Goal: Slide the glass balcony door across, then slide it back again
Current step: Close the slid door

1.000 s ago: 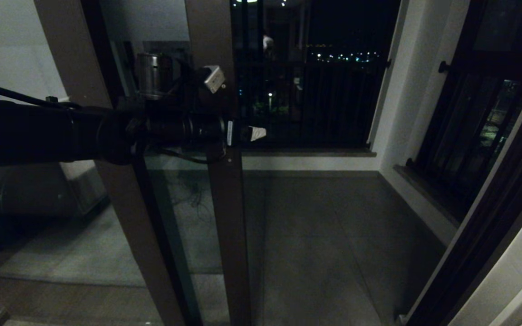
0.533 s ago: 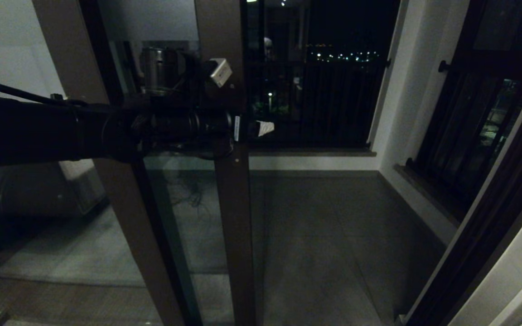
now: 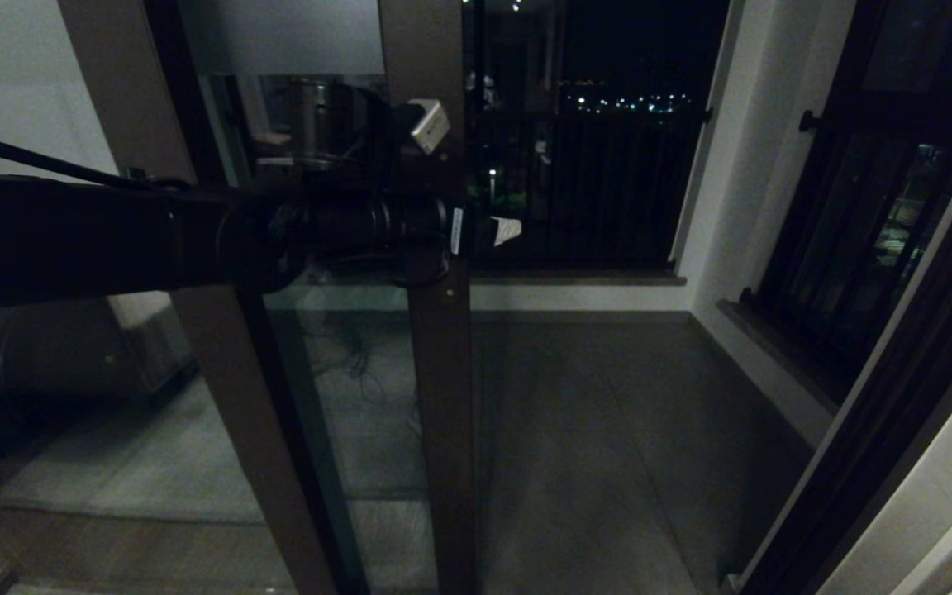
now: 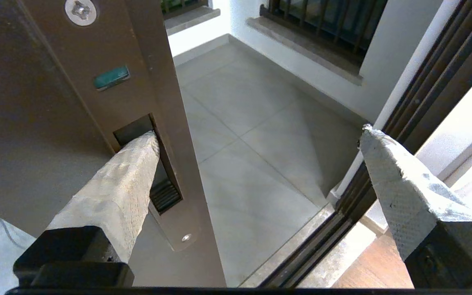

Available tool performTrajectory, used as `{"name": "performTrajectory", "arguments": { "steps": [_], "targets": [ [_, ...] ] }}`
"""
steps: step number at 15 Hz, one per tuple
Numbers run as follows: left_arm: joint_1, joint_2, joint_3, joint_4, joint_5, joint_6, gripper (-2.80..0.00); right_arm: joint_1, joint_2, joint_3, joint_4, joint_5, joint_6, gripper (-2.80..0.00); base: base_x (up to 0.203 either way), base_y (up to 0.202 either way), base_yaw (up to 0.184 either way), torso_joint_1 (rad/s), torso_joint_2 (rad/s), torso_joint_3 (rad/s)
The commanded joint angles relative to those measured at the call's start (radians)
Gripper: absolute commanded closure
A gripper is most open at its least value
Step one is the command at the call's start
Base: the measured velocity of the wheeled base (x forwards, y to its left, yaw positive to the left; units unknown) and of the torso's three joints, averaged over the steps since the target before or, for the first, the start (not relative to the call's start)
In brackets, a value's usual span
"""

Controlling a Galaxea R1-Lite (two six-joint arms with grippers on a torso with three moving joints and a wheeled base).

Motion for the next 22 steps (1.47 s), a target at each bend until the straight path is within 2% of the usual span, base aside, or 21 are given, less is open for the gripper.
{"name": "performTrajectory", "arguments": {
  "steps": [1,22],
  "targets": [
    [-0.012,0.014,-0.007,-0.003,0.003,0.000,-2.80,0.000,0.000,0.000,0.000,0.000,0.000,0.00,0.000,0.000,0.000,0.000,0.00,0.000],
    [-0.084,0.095,-0.096,-0.002,0.024,0.000,-2.80,0.000,0.000,0.000,0.000,0.000,0.000,0.00,0.000,0.000,0.000,0.000,0.00,0.000]
  ]
}}
